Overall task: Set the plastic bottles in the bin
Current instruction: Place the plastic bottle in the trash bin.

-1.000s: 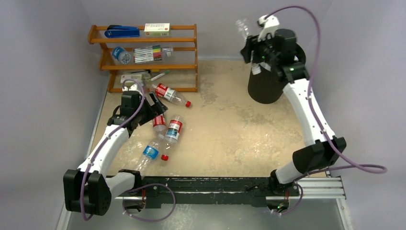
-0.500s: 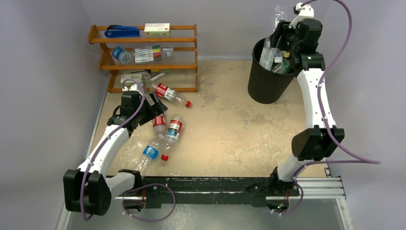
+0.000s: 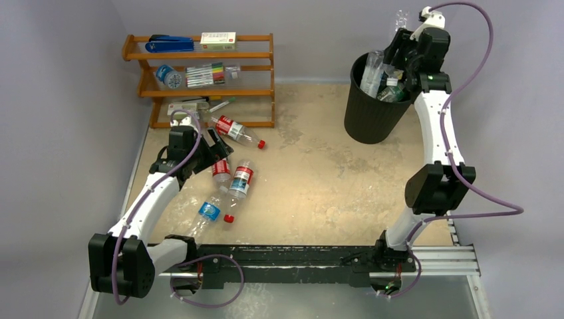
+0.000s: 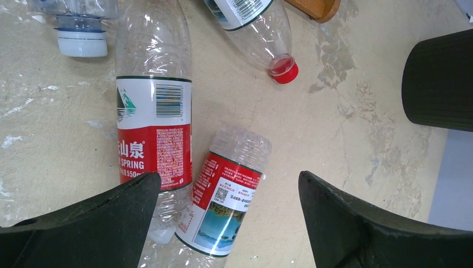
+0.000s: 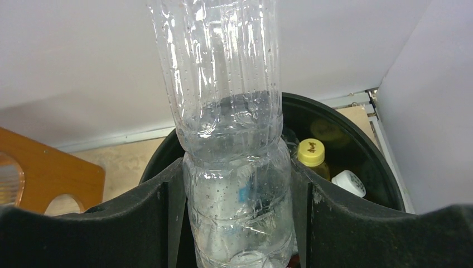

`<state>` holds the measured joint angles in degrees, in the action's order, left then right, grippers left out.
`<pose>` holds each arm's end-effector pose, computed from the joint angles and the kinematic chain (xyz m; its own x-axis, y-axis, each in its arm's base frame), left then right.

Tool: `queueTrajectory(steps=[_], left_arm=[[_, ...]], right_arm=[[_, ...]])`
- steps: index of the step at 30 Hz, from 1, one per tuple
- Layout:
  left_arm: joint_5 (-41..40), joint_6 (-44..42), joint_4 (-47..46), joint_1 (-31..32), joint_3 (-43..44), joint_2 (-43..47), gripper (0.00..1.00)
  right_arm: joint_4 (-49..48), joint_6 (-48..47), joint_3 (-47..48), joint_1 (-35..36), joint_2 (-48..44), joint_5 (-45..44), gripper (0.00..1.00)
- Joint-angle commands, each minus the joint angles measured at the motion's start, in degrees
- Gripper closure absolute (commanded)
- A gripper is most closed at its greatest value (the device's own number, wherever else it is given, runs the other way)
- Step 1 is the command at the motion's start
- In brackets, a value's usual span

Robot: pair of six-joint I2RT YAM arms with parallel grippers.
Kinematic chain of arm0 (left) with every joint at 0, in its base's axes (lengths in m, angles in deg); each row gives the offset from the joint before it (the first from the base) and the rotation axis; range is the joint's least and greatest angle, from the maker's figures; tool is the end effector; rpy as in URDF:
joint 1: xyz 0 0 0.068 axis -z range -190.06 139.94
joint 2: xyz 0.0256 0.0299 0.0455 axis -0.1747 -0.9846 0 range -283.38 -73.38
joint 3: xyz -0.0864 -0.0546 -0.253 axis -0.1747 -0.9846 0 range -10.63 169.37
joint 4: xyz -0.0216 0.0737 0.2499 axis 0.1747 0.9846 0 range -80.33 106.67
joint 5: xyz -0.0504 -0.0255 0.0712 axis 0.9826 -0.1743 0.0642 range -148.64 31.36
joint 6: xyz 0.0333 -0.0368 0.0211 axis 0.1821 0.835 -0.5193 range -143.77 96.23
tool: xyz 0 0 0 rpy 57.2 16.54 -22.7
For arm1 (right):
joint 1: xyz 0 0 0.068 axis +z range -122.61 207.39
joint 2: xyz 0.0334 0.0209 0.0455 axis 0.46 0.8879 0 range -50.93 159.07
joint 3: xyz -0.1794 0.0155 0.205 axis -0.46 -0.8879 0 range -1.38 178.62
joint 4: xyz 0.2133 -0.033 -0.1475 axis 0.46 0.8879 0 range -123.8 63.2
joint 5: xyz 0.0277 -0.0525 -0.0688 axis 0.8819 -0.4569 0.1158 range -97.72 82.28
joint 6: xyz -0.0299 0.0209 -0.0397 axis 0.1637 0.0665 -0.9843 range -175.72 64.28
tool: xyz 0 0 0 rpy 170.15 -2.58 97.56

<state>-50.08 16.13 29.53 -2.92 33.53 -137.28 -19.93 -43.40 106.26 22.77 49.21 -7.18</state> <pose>0.2363 -0.0350 0.2548 -0.6371 -0.5594 -0.5303 -0.2240 0.7926 -0.5671 0.4091 -0.0326 0.4526 -0.0928 0.2216 -0.9707 0.0931 0.9726 0.2131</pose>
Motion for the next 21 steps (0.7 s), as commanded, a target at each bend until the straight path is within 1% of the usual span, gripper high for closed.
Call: queueTrajectory(steps=[1, 2, 6, 9, 13, 19, 21], left_arm=[[0.4, 0.6, -2.7, -0.4, 0.7, 0.1, 0.05], [0.4, 0.6, -2.7, -0.4, 0.7, -0.1, 0.05], [0.3, 0.5, -2.6, -0.3, 0.9, -0.3, 0.05], [0.2, 0.4, -2.4, -0.4, 1.2, -0.4, 0.05], [0.0, 0.4, -2.1, -0.4, 1.6, -0.5, 0.05], [-0.2, 0.4, -2.1, -0.4, 2.1, -1.0, 0.05], [-0.3, 0.3, -2.1, -0.4, 2.2, -1.2, 0.05]], right_arm=[[-5.1, 2.3, -1.0, -0.5, 0.2, -1.8, 0.36], [-5.2, 2.6, -1.5, -0.5, 0.3, -1.8, 0.34], [-4.8, 2.8, -2.1, -0.6, 0.2, -2.0, 0.19], [-4.3, 2.7, -1.9, -0.6, -0.8, -2.2, 0.14], [-2.8, 2.2, -1.0, -0.6, -2.6, -2.8, 0.13], [-2.8, 2.0, -2.3, -0.6, -7.1, -1.0, 0.13], [-2.9, 1.3, -3.1, -0.5, -8.4, 2.9, 0.13]])
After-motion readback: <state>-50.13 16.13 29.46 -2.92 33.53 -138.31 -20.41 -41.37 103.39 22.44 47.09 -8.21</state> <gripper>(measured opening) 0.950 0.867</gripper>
